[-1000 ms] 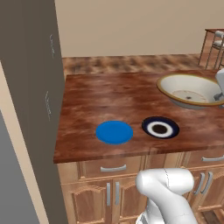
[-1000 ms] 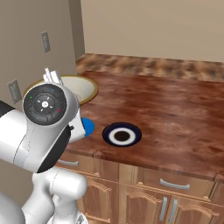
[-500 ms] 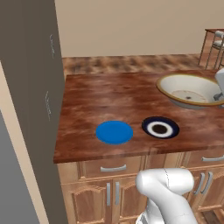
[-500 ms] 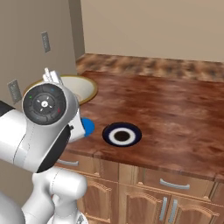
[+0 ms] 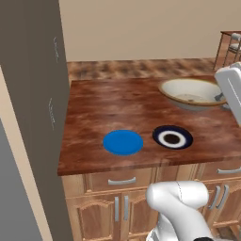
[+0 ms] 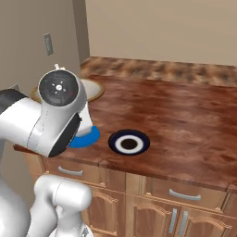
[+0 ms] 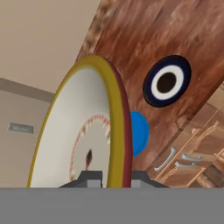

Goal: Move the bowls from the cabinet to the plates on the dining table.

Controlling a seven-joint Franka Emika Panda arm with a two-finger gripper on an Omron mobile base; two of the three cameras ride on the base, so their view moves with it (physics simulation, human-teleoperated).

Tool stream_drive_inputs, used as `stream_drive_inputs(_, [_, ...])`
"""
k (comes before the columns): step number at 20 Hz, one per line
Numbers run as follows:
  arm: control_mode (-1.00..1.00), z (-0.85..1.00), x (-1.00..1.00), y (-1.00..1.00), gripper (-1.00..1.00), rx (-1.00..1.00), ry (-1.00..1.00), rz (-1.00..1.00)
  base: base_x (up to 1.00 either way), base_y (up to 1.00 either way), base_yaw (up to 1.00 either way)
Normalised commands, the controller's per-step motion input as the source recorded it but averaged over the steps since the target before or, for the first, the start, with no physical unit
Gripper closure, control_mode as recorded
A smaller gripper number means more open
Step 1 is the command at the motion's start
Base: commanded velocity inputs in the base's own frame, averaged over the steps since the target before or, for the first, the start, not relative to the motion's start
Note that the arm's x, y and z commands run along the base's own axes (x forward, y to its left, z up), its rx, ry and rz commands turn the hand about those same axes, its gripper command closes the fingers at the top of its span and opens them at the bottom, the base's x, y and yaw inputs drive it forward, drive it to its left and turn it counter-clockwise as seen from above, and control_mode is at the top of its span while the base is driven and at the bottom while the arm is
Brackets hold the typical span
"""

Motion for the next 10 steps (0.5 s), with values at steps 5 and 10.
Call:
stream_drive_inputs(5, [-1.00,0.00,0.43,0.05,1.00,0.00,0.11,0.04,0.00,0.00,0.00])
stream_drive_inputs(10, [-1.00,0.00,0.05,0.14,1.00,0.00,0.05,0.04,0.00,0.00,0.00])
